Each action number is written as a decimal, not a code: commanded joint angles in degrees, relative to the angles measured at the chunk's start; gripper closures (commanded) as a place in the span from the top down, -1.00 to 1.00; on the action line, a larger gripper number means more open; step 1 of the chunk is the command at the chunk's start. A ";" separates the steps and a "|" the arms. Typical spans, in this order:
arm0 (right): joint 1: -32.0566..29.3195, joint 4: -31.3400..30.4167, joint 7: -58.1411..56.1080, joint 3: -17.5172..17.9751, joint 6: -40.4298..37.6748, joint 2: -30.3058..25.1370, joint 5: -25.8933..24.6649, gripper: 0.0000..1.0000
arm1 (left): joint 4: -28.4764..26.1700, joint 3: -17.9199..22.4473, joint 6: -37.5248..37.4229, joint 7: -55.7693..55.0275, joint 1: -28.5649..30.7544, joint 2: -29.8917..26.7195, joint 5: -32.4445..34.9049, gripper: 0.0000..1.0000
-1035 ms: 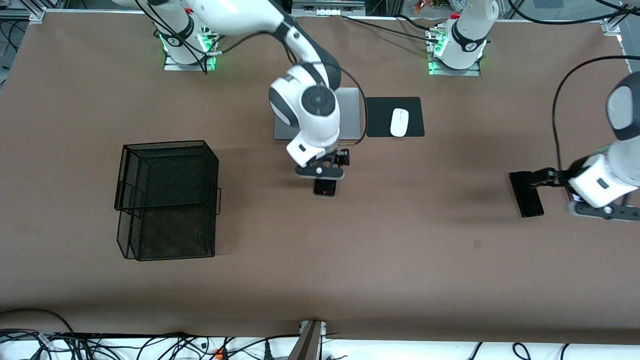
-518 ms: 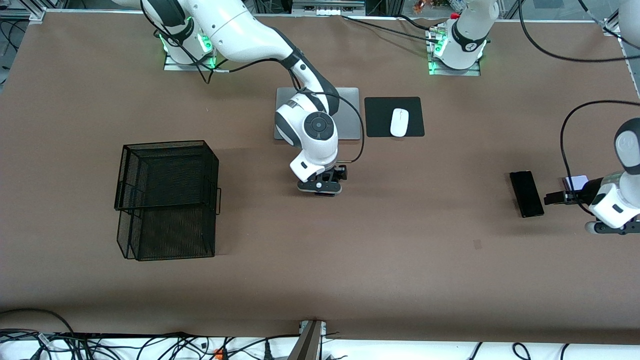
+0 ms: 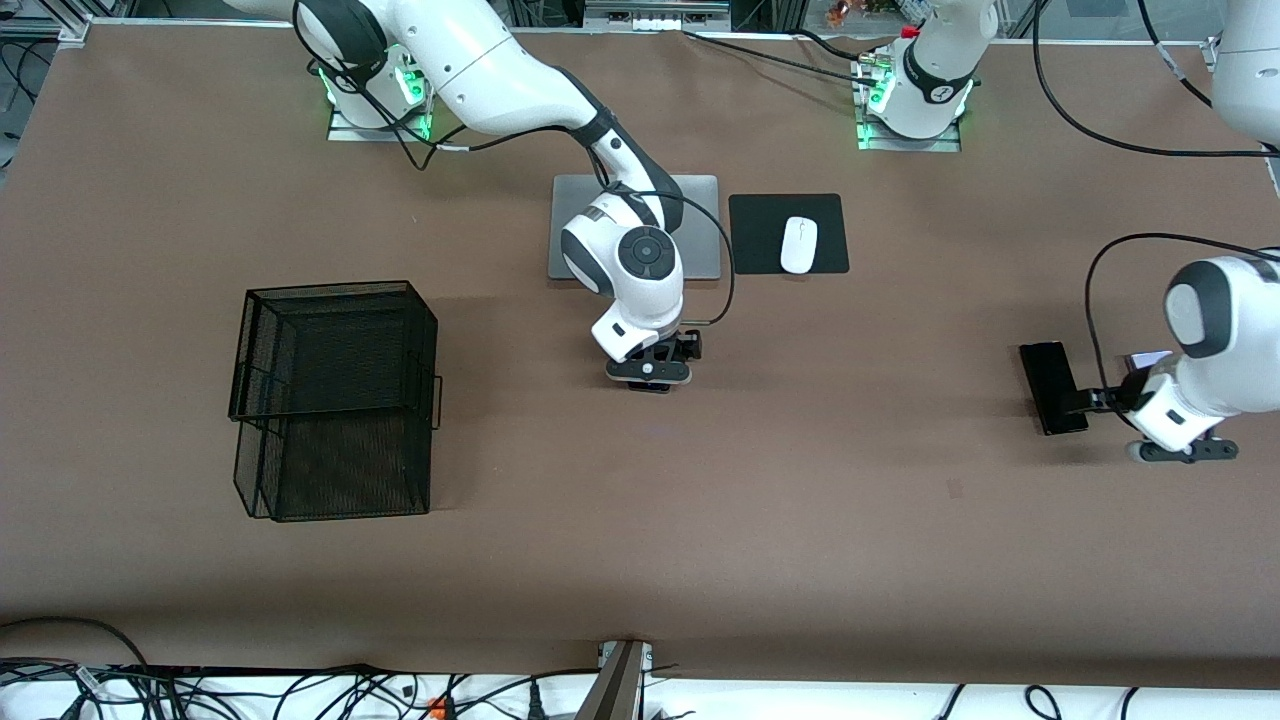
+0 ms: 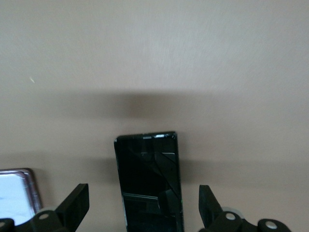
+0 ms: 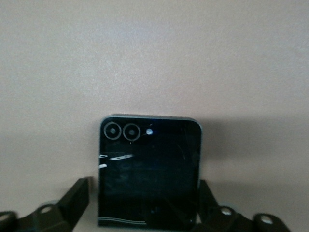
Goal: Place phones with both arms
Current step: 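Grasp the flip phone with the right gripper while the left grasps the smartphone, then lower the flip phone into the basket with the right gripper and release, then set the black smartphone beside the laptop with the left gripper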
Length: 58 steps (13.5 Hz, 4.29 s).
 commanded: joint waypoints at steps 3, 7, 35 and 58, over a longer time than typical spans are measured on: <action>0.09 2.25 0.58 -0.51 -1.89 -0.62 -0.30 -0.84 | -5.67 -0.47 8.13 0.41 2.81 1.63 1.27 1.00; -1.48 3.04 -0.21 -1.56 -14.35 -9.13 0.32 -0.85 | -7.34 -0.82 9.55 0.32 3.43 2.60 0.57 1.00; -15.91 -39.17 -68.68 -31.36 -8.73 -38.60 9.55 1.00 | 16.74 -21.83 -12.53 -28.11 -27.90 3.73 0.83 -0.54; -7.48 -18.94 -42.50 -30.74 -27.13 -32.99 10.16 1.00 | 15.95 -12.42 -23.23 -23.61 -12.17 2.51 3.45 1.00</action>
